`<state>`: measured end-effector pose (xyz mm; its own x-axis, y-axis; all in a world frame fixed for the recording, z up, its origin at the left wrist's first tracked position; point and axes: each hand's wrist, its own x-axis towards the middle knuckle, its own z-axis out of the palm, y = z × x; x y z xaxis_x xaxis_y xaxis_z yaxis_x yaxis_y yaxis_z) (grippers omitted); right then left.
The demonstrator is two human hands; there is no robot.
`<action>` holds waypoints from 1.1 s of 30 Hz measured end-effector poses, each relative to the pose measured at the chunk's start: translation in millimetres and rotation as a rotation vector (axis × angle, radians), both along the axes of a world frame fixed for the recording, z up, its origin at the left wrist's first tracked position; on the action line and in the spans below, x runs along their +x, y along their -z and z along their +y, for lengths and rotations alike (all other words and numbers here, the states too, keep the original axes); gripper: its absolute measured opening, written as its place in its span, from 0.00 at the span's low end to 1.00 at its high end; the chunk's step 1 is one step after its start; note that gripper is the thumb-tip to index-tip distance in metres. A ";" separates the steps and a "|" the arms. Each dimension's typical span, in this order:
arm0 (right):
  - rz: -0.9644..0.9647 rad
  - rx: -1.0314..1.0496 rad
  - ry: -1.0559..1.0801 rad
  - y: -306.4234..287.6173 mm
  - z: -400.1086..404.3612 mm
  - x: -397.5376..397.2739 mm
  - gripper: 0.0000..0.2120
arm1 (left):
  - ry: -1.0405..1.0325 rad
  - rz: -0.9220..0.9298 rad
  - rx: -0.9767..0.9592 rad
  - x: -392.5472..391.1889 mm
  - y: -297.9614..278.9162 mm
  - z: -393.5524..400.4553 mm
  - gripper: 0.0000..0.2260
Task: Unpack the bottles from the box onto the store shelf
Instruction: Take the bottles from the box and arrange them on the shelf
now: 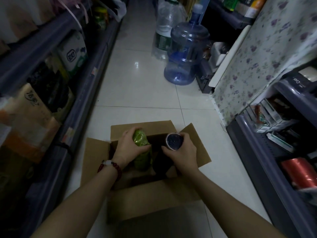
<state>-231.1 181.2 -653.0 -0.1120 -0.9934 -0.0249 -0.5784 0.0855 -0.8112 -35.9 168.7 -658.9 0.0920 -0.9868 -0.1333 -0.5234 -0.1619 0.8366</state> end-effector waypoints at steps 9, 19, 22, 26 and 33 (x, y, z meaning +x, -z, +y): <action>-0.053 0.023 0.016 -135.1 -12.1 2.7 0.31 | -0.134 -0.042 0.042 -2.4 -138.1 -3.5 0.36; -0.142 0.044 0.109 -352.2 -14.5 -19.9 0.34 | -0.087 -0.019 0.043 -27.0 -361.5 -10.3 0.36; -0.149 0.031 0.110 -424.4 -19.7 -35.8 0.30 | -0.072 0.016 0.022 -43.0 -432.3 -19.7 0.37; -0.127 -0.025 0.088 -517.0 -29.2 -62.8 0.26 | -0.052 0.080 -0.011 -67.0 -525.1 -32.9 0.37; -0.170 -0.128 0.085 -667.2 -49.6 -125.2 0.26 | 0.103 0.218 -0.042 -122.5 -678.4 -65.7 0.42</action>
